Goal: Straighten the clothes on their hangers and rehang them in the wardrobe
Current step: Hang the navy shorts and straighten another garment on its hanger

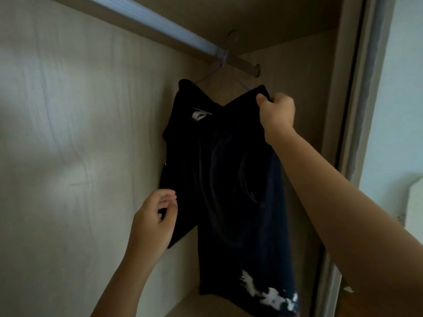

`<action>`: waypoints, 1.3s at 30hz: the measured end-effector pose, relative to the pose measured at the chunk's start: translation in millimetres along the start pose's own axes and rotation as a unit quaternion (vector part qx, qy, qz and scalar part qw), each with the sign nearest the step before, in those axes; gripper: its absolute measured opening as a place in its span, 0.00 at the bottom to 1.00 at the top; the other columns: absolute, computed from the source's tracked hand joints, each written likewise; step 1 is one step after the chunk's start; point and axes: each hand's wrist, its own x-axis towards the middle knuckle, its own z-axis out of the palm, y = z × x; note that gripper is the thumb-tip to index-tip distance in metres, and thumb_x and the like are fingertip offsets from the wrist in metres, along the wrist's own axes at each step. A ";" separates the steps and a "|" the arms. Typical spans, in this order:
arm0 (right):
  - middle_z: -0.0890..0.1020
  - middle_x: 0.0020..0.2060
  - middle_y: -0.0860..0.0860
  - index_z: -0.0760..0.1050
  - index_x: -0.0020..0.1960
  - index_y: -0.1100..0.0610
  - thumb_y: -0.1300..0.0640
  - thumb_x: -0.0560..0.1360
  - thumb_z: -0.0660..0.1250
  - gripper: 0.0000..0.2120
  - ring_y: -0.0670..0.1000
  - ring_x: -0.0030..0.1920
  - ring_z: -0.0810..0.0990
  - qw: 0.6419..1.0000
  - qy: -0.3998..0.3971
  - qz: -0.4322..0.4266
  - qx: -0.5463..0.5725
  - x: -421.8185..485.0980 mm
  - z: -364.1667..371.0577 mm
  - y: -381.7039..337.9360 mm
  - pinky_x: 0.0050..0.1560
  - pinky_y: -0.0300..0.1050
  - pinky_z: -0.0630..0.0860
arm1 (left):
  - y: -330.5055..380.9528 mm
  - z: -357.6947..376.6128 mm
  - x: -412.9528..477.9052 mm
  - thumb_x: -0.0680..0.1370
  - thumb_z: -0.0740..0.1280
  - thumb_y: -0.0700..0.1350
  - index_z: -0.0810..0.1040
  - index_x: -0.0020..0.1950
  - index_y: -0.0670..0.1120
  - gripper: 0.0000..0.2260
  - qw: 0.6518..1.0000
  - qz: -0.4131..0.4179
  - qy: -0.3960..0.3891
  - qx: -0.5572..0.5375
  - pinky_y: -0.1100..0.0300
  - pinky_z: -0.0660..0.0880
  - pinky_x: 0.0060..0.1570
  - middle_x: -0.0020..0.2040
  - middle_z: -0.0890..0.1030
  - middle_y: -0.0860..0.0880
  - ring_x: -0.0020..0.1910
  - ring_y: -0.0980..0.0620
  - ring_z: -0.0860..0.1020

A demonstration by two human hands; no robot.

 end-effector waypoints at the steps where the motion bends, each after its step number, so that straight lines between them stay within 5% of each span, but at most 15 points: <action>1: 0.75 0.35 0.52 0.70 0.39 0.57 0.53 0.76 0.62 0.10 0.54 0.40 0.77 1.000 0.007 0.002 0.015 -2.9 -0.9 1.1 0.46 0.53 0.78 | 0.1 -3.5 0.5 0.76 0.62 0.38 0.74 0.49 0.53 0.09 1.000 -0.001 -0.001 -0.002 0.78 0.69 0.41 0.46 0.78 0.60 0.45 0.74 0.74; 11: 0.74 0.34 0.57 0.71 0.37 0.58 0.55 0.75 0.65 0.10 0.55 0.36 0.74 0.996 -0.037 -0.051 0.062 -47.4 -38.1 10.7 0.38 0.49 0.72 | 9.0 -17.6 2.1 0.76 0.62 0.39 0.73 0.45 0.58 0.13 0.999 0.009 -0.011 -0.031 0.82 0.67 0.43 0.46 0.78 0.61 0.45 0.72 0.75; 17: 0.69 0.21 0.42 0.66 0.28 0.54 0.59 0.74 0.66 0.17 0.44 0.25 0.68 0.992 -0.107 -0.036 0.050 -100.8 -63.3 60.9 0.26 0.36 0.64 | 3.2 -19.1 -13.3 0.76 0.62 0.38 0.74 0.54 0.50 0.09 0.998 -0.022 0.028 -0.043 0.71 0.67 0.49 0.47 0.76 0.60 0.48 0.64 0.75; 24: 0.66 0.25 0.52 0.67 0.33 0.68 0.61 0.75 0.65 0.16 0.46 0.25 0.64 0.980 -0.200 0.008 0.017 -145.9 -91.7 131.7 0.25 0.37 0.60 | -36.2 -28.4 -69.2 0.75 0.63 0.36 0.72 0.59 0.38 0.12 0.980 -0.035 0.166 0.108 0.52 0.71 0.53 0.57 0.73 0.38 0.55 0.43 0.74; 26: 0.68 0.23 0.48 0.69 0.34 0.69 0.62 0.74 0.65 0.14 0.43 0.23 0.66 0.975 -0.218 0.034 0.033 -152.4 -97.3 144.7 0.24 0.34 0.61 | -52.4 -36.4 -78.5 0.76 0.62 0.37 0.72 0.60 0.37 0.13 0.971 -0.063 0.170 0.155 0.47 0.70 0.56 0.58 0.73 0.36 0.57 0.37 0.73; 30: 0.71 0.22 0.45 0.72 0.33 0.64 0.63 0.74 0.63 0.11 0.44 0.24 0.68 0.962 -0.258 0.054 0.071 -159.1 -101.5 164.9 0.25 0.34 0.63 | -74.5 -50.6 -84.1 0.76 0.59 0.42 0.70 0.63 0.33 0.19 0.954 -0.126 0.109 0.250 0.44 0.66 0.61 0.61 0.72 0.31 0.60 0.33 0.70; 34: 0.69 0.20 0.44 0.71 0.25 0.53 0.57 0.72 0.63 0.16 0.42 0.24 0.65 0.950 -0.279 0.059 0.128 -153.6 -100.1 175.4 0.25 0.35 0.60 | -75.1 -61.5 -90.3 0.81 0.53 0.45 0.62 0.71 0.41 0.19 0.946 -0.178 0.014 0.269 0.46 0.66 0.63 0.67 0.70 0.38 0.66 0.38 0.69; 39: 0.69 0.22 0.50 0.71 0.25 0.59 0.53 0.71 0.65 0.18 0.46 0.25 0.65 0.938 -0.286 0.067 0.186 -140.9 -86.5 181.4 0.25 0.36 0.61 | -59.1 -81.1 -104.9 0.78 0.52 0.53 0.62 0.71 0.45 0.23 0.939 -0.196 -0.045 0.278 0.51 0.67 0.59 0.67 0.71 0.42 0.65 0.42 0.70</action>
